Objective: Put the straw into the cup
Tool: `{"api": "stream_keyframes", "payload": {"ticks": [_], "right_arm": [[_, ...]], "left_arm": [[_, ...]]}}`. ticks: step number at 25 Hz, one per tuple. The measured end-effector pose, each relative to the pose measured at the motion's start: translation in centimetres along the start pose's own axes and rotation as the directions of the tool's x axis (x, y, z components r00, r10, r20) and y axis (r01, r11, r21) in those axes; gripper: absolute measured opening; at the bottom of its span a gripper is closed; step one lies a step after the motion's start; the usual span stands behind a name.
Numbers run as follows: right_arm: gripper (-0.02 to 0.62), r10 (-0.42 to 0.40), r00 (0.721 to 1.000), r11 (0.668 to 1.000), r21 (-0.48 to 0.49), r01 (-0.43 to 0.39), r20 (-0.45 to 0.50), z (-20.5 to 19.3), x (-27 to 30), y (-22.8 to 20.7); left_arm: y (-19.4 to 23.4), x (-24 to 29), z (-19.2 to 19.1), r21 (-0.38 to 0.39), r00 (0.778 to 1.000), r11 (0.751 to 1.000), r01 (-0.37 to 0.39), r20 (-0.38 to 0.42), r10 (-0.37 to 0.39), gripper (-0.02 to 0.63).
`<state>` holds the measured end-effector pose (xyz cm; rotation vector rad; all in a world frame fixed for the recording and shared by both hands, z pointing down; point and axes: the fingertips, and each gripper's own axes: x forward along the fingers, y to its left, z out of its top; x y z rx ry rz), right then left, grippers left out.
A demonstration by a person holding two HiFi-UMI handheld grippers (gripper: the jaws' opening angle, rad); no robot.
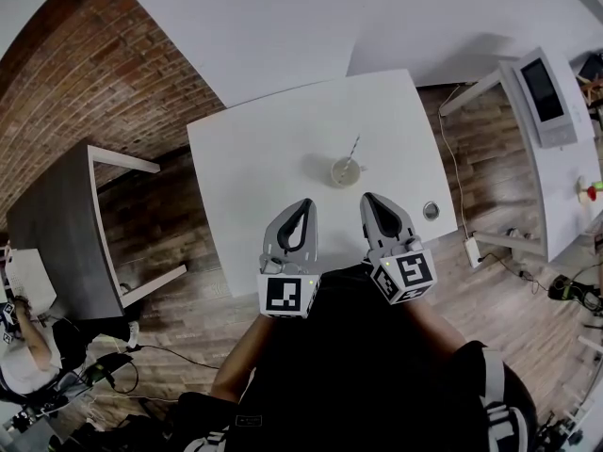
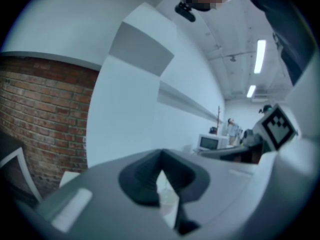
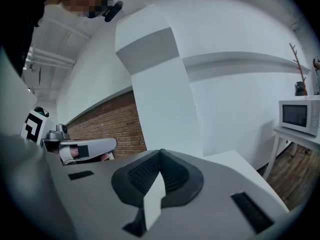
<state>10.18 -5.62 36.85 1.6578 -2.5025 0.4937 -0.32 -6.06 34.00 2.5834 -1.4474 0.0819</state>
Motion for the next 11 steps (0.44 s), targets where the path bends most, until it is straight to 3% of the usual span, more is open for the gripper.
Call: {"api": "stream_keyframes", "payload": {"ticks": [11], "right_arm": [[0.006,0.003,1.0,1.0,-0.003,-0.003,-0.004,0.23,0.11,-0.01]], "left_arm": [[-0.07,0.1,0.27,-0.003,1.0,1.0,-0.004,0.001,0.004,0.005]]}}
